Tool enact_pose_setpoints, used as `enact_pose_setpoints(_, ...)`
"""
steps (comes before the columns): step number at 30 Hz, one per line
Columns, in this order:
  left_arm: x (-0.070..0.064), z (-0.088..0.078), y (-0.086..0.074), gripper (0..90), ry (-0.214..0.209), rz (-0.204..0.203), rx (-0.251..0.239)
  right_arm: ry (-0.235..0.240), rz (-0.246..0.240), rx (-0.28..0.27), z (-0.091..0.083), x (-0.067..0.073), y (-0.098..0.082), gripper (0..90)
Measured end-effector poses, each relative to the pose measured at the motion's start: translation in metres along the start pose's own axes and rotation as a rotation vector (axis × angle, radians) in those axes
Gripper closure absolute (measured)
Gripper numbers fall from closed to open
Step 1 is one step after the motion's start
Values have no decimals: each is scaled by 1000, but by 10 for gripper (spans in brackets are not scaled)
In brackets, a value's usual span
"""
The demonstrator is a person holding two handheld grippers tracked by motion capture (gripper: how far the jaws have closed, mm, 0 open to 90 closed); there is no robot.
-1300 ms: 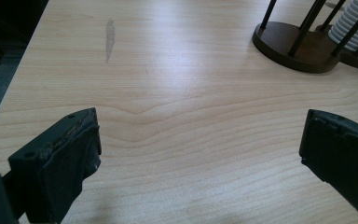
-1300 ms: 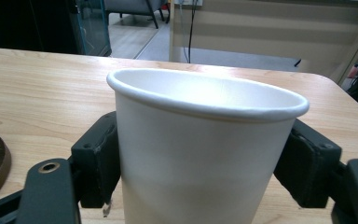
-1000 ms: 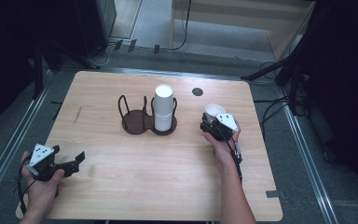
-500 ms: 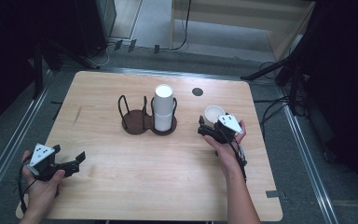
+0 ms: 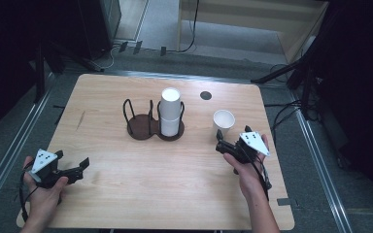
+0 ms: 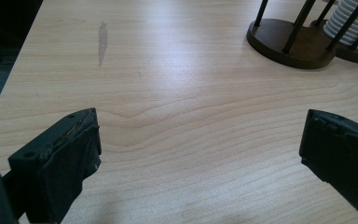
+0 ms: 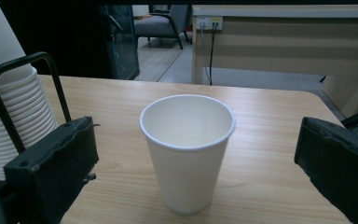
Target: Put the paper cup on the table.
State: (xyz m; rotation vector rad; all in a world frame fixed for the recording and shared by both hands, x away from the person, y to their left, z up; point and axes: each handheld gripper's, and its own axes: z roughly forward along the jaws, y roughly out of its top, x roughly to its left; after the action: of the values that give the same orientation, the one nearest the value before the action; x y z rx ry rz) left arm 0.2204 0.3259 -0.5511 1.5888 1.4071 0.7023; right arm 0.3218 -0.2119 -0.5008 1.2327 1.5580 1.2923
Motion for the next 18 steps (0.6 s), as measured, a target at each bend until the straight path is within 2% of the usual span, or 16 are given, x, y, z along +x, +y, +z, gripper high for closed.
enact_pose_setpoints(10,-1,-1,0,0,19,-2,-3,-42,11,4,-29,-23,-12,0)
enact_pose_setpoints(18,-1,0,0,0,18,2,2,-73,58,20,-53,-43,-25,0)
